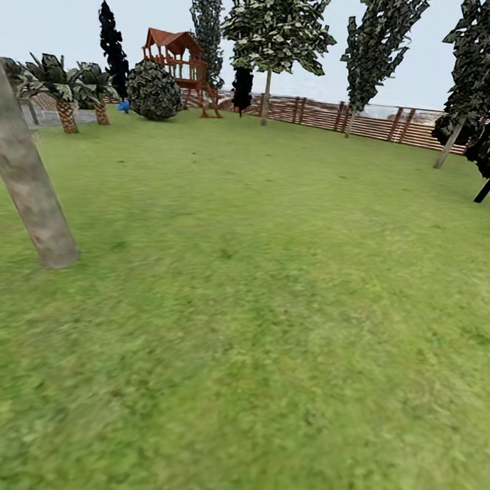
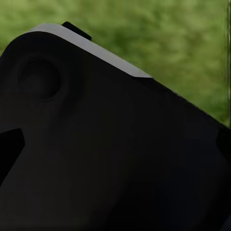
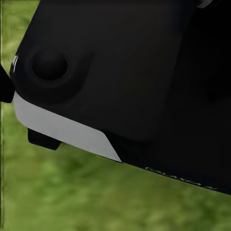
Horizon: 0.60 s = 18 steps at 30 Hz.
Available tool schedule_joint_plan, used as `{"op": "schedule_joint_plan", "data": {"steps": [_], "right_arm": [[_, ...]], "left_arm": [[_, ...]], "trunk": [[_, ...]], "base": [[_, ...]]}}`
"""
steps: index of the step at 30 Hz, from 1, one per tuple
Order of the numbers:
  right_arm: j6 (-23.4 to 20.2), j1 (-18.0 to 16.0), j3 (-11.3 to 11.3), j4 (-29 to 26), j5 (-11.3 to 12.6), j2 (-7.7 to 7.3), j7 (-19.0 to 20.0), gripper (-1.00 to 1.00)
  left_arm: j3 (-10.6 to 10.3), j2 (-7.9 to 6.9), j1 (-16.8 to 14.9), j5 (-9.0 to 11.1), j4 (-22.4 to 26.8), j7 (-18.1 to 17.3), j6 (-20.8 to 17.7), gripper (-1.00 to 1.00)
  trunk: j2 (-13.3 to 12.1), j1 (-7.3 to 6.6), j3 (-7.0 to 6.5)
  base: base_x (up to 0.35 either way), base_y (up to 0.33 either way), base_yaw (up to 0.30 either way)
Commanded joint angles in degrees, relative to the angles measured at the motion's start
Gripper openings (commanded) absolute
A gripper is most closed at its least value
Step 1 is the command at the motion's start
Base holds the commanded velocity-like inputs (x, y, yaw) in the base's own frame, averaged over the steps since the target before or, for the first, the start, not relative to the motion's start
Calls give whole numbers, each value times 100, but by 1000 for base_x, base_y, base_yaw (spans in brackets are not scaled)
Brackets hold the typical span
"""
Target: Take the three Easter eggs out of the wicker basket on the lawn in the garden, then place them on the lawn next to a single tree (choose any tree) so that all three eggs are next to the same tree and none are left in the basket.
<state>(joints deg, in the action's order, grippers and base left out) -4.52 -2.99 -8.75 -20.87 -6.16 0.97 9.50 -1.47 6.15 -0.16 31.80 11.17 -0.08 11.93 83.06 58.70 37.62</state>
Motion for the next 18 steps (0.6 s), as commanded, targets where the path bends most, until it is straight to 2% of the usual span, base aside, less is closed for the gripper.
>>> {"op": "schedule_joint_plan", "data": {"steps": [1, 18], "right_arm": [[-31, 0, 5, -13, -60, 0, 16, 100], [-31, 0, 5, -13, -60, 0, 16, 100]], "left_arm": [[-17, 0, -2, 36, -1, -1, 20, 100], [-19, 0, -2, 37, -1, -1, 19, 100]], "trunk": [[2, 3, 5], [2, 3, 5]], "base": [[326, -185, 0], [326, -185, 0]]}}
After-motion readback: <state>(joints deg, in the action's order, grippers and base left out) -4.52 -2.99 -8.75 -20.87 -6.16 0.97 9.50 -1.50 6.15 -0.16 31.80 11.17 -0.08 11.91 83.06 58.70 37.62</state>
